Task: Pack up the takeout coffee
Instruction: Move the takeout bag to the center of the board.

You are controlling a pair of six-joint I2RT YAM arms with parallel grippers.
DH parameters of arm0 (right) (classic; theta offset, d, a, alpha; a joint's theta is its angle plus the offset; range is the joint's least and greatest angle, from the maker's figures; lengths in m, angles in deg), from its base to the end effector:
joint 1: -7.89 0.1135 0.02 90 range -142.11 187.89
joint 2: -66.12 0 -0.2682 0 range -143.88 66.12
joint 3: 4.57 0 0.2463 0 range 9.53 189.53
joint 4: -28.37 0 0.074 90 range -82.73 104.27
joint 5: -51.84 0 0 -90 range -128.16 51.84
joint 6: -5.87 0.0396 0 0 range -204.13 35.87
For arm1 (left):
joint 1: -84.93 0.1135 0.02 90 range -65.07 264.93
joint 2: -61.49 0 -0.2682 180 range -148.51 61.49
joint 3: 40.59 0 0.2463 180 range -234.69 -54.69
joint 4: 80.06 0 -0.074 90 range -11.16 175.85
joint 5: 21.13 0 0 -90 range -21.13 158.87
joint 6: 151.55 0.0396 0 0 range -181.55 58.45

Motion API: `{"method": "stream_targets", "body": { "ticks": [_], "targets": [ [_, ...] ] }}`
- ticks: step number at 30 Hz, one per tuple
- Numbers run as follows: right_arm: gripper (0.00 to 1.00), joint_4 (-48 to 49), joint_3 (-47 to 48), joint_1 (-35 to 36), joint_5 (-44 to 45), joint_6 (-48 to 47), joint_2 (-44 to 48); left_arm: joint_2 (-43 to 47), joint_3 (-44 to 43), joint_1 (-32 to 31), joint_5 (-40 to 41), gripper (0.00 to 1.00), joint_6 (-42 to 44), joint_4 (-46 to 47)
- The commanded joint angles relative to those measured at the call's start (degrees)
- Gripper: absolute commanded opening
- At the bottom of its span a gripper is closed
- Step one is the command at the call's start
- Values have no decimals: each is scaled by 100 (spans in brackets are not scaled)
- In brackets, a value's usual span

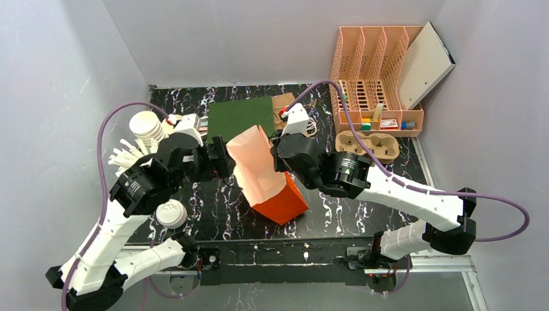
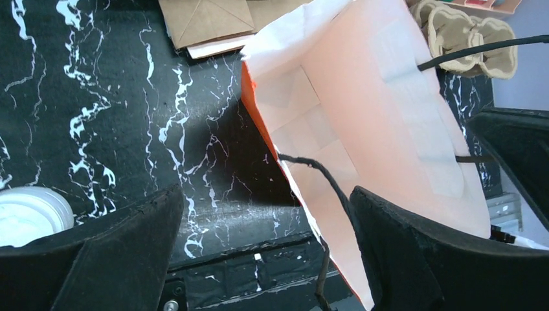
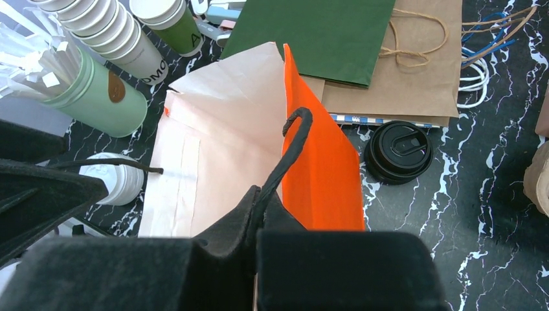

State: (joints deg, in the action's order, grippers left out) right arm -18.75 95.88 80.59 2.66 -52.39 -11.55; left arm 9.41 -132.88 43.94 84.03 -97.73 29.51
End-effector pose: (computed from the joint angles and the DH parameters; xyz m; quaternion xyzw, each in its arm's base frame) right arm 0.1093 0.2640 0.4280 -0.0984 0.8039 0.2221 0.5429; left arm 0.1126 -0.0842 0.4276 -0.0296 0.8614 -0.2187 0.4575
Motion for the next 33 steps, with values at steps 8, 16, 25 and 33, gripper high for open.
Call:
{"method": "stream_targets", "body": {
  "ticks": [8,16,25,33],
  "targets": [
    [9,237,-90,-87,113,9,24,790,421,24,834,98,-1364,577],
    [12,323,-166,-118,63,7,45,507,464,30,-118,74,-1154,525],
    [21,243,-166,-147,52,9,94,487,564,22,-496,18,-753,1124],
    [63,-444,164,-195,112,13,46,73,-527,30,-293,0,-157,928]
  ]
}}
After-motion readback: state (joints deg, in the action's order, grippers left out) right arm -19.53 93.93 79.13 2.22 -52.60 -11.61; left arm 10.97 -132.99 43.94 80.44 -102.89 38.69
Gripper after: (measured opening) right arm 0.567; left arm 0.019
